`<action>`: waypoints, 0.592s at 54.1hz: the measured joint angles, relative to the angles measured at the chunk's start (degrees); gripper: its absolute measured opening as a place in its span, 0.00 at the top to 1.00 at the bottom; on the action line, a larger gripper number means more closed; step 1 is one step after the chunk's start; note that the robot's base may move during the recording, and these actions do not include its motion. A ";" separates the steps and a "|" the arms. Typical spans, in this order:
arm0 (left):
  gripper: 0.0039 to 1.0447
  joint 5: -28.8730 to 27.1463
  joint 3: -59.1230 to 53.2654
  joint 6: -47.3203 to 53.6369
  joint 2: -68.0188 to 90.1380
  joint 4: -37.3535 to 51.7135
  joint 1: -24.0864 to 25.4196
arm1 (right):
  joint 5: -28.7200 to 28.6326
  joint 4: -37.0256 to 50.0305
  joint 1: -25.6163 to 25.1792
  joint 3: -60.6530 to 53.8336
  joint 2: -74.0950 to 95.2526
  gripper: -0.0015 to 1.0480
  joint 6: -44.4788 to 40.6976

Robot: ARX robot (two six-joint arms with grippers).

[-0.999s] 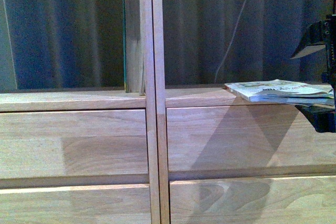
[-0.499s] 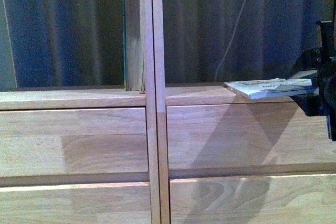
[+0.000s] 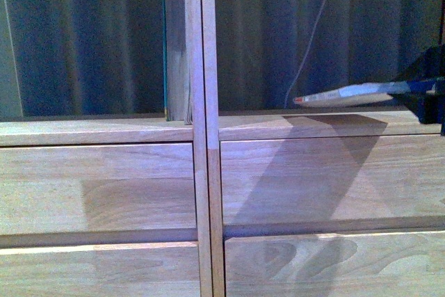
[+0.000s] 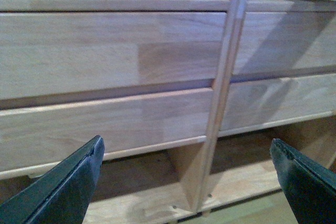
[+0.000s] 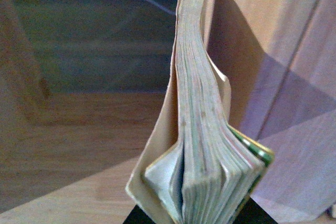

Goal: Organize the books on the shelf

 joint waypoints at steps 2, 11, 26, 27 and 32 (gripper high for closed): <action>0.07 -0.15 2.29 0.11 5.35 3.78 0.57 | -1.07 1.09 -0.31 -0.39 -1.64 0.93 0.22; 0.07 0.33 16.13 -3.04 25.70 6.60 -1.68 | -5.62 6.58 -1.44 -2.27 -8.46 0.93 1.25; 0.07 9.70 37.99 -19.58 41.46 -1.03 -6.67 | -11.74 18.05 -0.24 -4.94 -11.56 0.93 0.20; 0.07 11.61 40.15 -22.25 42.69 -1.20 -7.39 | -12.55 19.47 0.20 -5.25 -11.69 0.93 -0.26; 0.07 13.16 46.14 -32.04 46.03 -1.18 -10.73 | -14.29 22.12 1.77 -5.40 -11.76 0.93 -1.99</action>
